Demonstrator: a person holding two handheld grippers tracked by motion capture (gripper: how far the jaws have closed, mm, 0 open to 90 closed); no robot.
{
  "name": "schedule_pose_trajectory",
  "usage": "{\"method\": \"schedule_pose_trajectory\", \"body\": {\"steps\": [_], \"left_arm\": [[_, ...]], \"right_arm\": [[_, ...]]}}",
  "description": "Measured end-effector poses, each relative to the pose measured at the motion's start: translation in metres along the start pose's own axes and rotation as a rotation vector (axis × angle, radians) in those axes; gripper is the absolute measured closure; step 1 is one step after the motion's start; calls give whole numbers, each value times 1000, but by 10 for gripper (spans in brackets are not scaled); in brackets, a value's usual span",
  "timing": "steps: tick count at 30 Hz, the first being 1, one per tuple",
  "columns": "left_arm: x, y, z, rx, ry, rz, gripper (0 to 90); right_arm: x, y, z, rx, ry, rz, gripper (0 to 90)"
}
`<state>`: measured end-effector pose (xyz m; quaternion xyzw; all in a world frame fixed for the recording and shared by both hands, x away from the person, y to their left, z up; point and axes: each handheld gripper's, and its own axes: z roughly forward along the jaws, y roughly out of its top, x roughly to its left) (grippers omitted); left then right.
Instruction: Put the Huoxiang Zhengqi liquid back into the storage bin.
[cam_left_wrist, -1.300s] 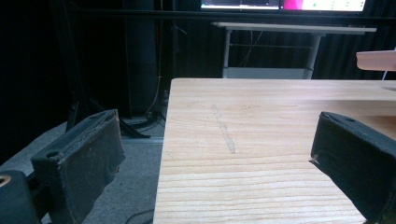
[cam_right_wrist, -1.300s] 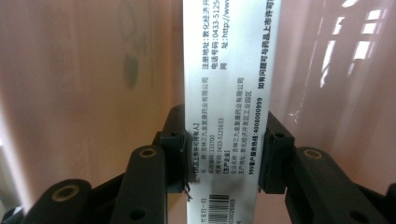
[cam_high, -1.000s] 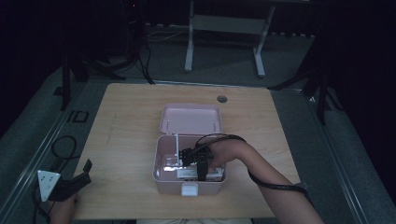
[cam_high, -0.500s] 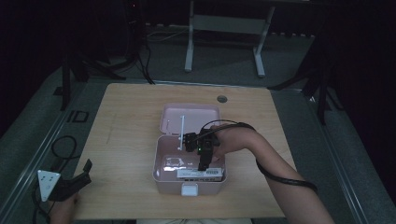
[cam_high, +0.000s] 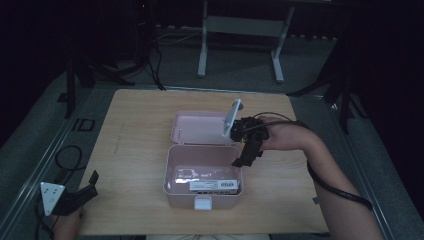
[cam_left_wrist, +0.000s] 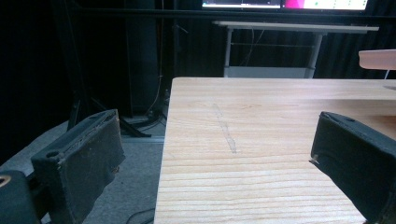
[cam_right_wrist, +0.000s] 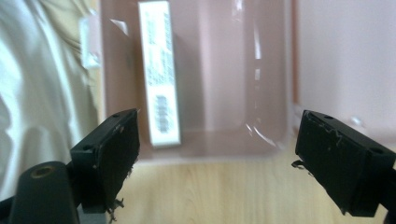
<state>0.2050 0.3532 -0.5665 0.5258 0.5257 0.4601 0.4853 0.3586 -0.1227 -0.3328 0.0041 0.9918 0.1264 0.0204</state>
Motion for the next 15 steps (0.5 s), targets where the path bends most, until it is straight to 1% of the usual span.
{"method": "schedule_pose_trajectory", "body": {"steps": [1, 2, 3, 4, 5, 6, 7, 8, 9, 10, 11, 12, 13, 14, 15], "left_arm": [[0, 0, 0, -1, 1, 1, 24], [0, 0, 0, 0, 1, 1, 24], [0, 0, 0, 0, 1, 1, 24], [0, 0, 0, 0, 1, 1, 24], [0, 0, 0, 0, 1, 1, 24], [0, 0, 0, -1, 2, 1, 24], [0, 0, 0, -1, 2, 1, 24], [0, 0, 0, -1, 2, 2, 24], [0, 0, 0, -1, 2, 2, 24], [0, 0, 0, 0, 1, 3, 25], [0, 0, 0, 0, 1, 3, 24], [0, 0, 0, -1, 2, 3, 24], [0, 0, 0, -1, 2, 3, 24], [0, 0, 0, 0, 2, 3, 24], [0, 0, 0, 0, 2, 3, 25]], "right_arm": [[0, 0, 0, 0, 0, 0, 135], [-3, -12, -3, -13, -41, 11, 138], [-3, -12, -3, -13, -41, 11, 138], [-5, -24, -5, -24, -53, 23, 138], [-5, -24, -5, -24, -53, 23, 138], [-7, -36, -5, -45, -75, 32, 138], [-7, -36, -5, -45, -75, 32, 138], [-9, -47, -4, -67, -60, 55, 137], [-9, -47, -4, -67, -60, 55, 137], [-12, -58, -1, -86, -62, 71, 137], [-12, -58, -1, -86, -62, 71, 137], [-13, -67, 5, -88, -62, 86, 137], [-13, -67, 5, -88, -62, 86, 137], [-15, -76, 13, -97, -57, 98, 137], [-15, -76, 13, -97, -57, 98, 137]]}}
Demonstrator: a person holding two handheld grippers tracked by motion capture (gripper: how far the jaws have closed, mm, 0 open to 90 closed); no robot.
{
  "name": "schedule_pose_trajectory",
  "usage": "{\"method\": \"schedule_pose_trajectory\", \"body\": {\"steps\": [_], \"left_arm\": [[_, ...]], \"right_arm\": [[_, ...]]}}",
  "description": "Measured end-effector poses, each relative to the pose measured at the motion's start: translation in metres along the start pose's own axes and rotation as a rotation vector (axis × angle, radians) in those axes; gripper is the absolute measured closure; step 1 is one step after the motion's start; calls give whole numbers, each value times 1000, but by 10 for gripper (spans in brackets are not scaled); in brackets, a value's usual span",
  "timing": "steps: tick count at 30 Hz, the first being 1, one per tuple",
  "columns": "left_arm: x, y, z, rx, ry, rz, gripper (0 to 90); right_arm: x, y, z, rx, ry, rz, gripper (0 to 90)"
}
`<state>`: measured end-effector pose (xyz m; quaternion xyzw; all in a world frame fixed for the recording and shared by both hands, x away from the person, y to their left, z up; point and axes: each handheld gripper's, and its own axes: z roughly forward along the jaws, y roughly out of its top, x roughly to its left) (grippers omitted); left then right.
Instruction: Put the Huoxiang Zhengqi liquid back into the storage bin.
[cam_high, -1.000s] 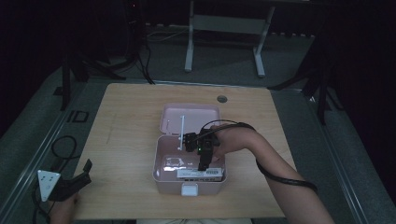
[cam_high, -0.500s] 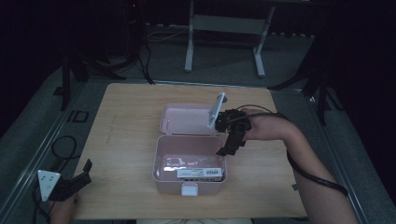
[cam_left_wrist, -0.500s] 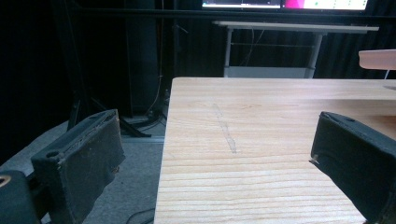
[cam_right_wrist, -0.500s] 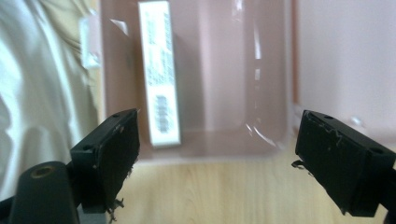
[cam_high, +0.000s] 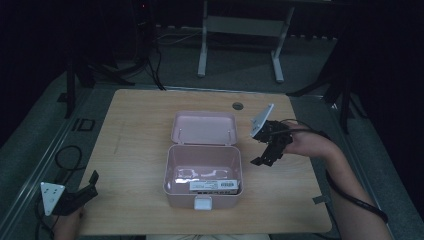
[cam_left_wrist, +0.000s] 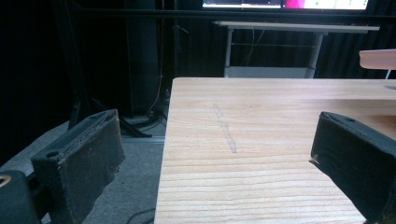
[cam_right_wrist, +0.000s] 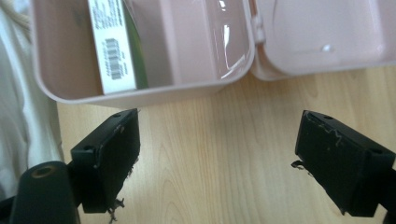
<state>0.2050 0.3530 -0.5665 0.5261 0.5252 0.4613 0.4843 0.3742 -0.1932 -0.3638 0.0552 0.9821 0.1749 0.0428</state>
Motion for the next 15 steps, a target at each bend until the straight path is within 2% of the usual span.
{"method": "schedule_pose_trajectory", "body": {"steps": [1, 2, 3, 4, 5, 6, 7, 8, 9, 10, 11, 12, 13, 14, 15], "left_arm": [[0, 0, 0, 0, 0, 0, 24], [0, 0, 0, 0, 0, 0, 25], [0, 0, 0, 0, -1, 0, 25], [0, 0, 0, 0, -1, 0, 24], [0, 0, 0, -1, -2, 0, 24], [0, 0, 0, -1, -2, 0, 24], [0, 0, 0, -2, -1, 1, 24], [0, 0, 0, -2, -1, 1, 24], [0, 0, 0, -1, -2, 2, 24], [0, 0, 0, -1, -2, 2, 24], [0, 0, 0, 0, -2, 2, 24], [0, 0, 0, 0, -2, 2, 25], [0, 0, 0, -1, -2, 1, 24], [0, 0, 0, -1, -2, 1, 24], [0, 0, 0, -1, -3, 2, 24]], "right_arm": [[-2, -9, 9, 1, -10, 16, 136], [-2, -9, 9, 1, -10, 16, 136], [-4, -17, 19, -12, -39, 28, 132], [-4, -17, 19, -12, -39, 28, 132], [-7, -25, 30, -38, -48, 58, 132], [-7, -25, 30, -38, -48, 58, 132], [-10, -32, 41, -63, -68, 75, 131], [-10, -32, 41, -63, -68, 75, 131], [-12, -39, 53, -94, -86, 97, 130], [-12, -39, 53, -94, -86, 97, 130], [-14, -44, 65, -120, -116, 115, 128], [-14, -44, 65, -120, -116, 115, 128], [-16, -48, 76, -151, -125, 144, 126], [-16, -48, 76, -151, -125, 144, 126], [-19, -53, 87, -182, -147, 180, 126]]}}
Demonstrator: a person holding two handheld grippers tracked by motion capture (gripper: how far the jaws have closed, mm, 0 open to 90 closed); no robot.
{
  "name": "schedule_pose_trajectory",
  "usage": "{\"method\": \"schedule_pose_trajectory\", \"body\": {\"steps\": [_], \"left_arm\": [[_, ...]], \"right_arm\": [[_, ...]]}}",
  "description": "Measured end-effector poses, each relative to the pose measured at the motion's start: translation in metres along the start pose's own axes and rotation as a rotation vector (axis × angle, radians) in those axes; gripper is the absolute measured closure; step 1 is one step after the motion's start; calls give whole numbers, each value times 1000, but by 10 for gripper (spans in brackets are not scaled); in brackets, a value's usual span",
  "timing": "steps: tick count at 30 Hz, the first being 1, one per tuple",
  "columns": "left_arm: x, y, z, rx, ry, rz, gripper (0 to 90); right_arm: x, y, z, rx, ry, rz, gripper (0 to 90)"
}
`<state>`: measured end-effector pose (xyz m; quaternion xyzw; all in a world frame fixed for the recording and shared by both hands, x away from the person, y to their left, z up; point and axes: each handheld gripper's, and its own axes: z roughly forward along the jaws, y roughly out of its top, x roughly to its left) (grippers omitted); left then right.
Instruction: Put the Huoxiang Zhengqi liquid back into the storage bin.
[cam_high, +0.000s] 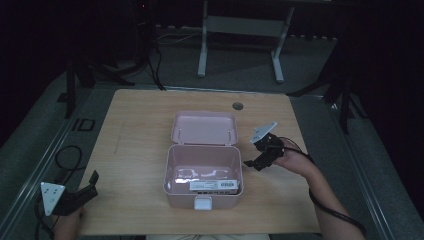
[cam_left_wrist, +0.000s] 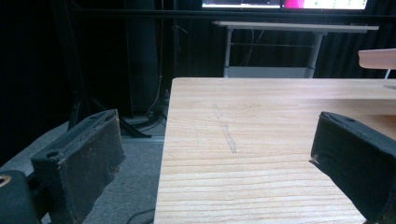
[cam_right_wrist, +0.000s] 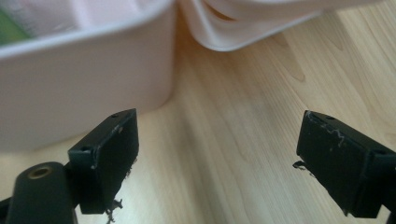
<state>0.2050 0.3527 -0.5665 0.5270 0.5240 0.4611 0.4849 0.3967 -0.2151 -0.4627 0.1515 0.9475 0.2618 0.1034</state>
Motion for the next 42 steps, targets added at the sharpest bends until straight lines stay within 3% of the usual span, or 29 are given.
{"method": "schedule_pose_trajectory", "body": {"steps": [3, 6, 12, 14, 16, 24, 30, 33, 37, 40, 42], "left_arm": [[0, 0, 0, 0, -1, 0, 24], [0, 0, 0, 0, -1, 0, 24], [0, 0, 0, -1, -1, 0, 24], [0, 0, 0, -1, -1, 0, 24], [0, 0, 0, -1, -1, 1, 25], [0, 0, 0, -1, 0, 0, 25], [0, 0, 0, 0, 0, -1, 24], [0, 0, 0, -1, 2, -1, 25], [0, 0, 0, -1, 2, -2, 24], [0, 0, 0, -1, 2, -2, 24], [0, 0, 0, -2, 2, -1, 24]], "right_arm": [[-1, -6, 10, -25, -22, 25, 121], [-6, -19, 28, -92, -69, 106, 120], [-7, -30, 40, -101, -78, 158, 120], [-7, -44, 48, -108, -133, 196, 105], [-9, -52, 49, -127, -154, 240, 105], [-17, -84, 42, -221, -285, 427, 105], [-19, -103, 33, -219, -357, 457, 105], [-19, -110, 26, -234, -414, 480, 105], [-21, -118, 21, -239, -445, 513, 104], [-20, -123, 19, -233, -485, 551, 105], [-21, -129, 17, -237, -525, 607, 105]]}}
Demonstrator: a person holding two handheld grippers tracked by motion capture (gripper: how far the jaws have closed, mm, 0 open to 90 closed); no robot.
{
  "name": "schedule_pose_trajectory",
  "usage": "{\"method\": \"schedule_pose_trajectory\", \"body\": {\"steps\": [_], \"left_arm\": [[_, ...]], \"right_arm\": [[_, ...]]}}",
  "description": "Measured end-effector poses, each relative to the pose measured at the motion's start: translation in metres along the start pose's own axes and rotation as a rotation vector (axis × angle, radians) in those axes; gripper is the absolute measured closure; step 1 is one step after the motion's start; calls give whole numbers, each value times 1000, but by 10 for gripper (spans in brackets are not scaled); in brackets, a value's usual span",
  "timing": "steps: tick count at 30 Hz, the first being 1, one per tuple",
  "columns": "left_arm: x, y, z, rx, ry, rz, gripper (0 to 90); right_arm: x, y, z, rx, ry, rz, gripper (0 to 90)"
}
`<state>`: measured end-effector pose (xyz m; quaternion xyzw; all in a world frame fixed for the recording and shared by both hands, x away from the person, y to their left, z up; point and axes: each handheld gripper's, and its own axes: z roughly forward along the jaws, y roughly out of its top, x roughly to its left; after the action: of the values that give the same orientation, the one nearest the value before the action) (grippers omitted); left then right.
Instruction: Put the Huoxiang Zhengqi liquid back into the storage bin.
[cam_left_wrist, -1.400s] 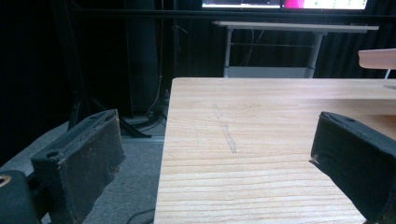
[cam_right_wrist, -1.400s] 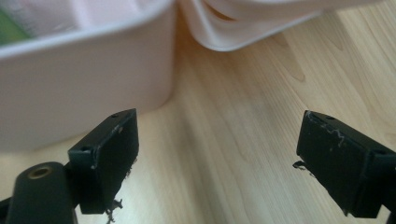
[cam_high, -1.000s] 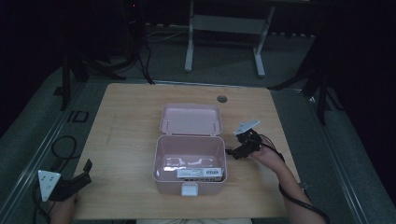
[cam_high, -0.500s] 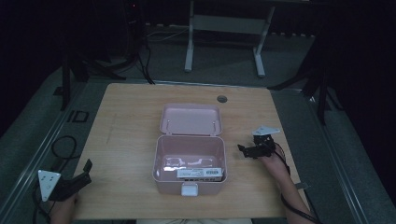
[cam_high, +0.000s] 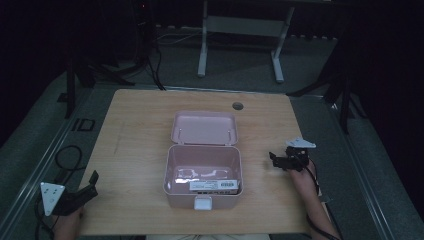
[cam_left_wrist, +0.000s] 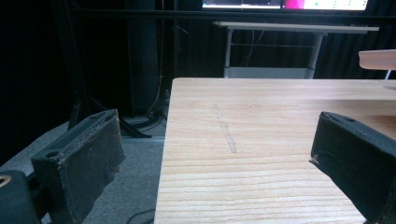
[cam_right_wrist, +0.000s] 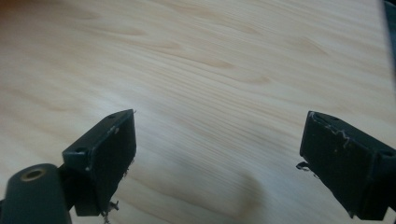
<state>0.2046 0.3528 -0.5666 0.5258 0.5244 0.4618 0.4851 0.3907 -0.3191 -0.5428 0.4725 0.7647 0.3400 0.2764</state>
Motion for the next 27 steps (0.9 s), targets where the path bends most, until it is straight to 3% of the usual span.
{"method": "schedule_pose_trajectory", "body": {"steps": [4, 7, 12, 19, 27], "left_arm": [[0, 0, 0, 1, -2, -3, 24], [1, 0, 0, 3, -3, -6, 25], [0, 0, 0, 3, -1, -6, 24], [1, 0, 0, 4, -2, -6, 25], [0, 0, 0, 0, -1, -4, 25]], "right_arm": [[-8, -9, -8, -28, -64, 48, 105], [-12, -16, -13, -42, -75, 68, 114], [-20, -25, -24, -83, -87, 154, 132], [-24, -35, -28, -62, -196, 179, 121], [-30, -39, -41, -128, -208, 207, 121]]}}
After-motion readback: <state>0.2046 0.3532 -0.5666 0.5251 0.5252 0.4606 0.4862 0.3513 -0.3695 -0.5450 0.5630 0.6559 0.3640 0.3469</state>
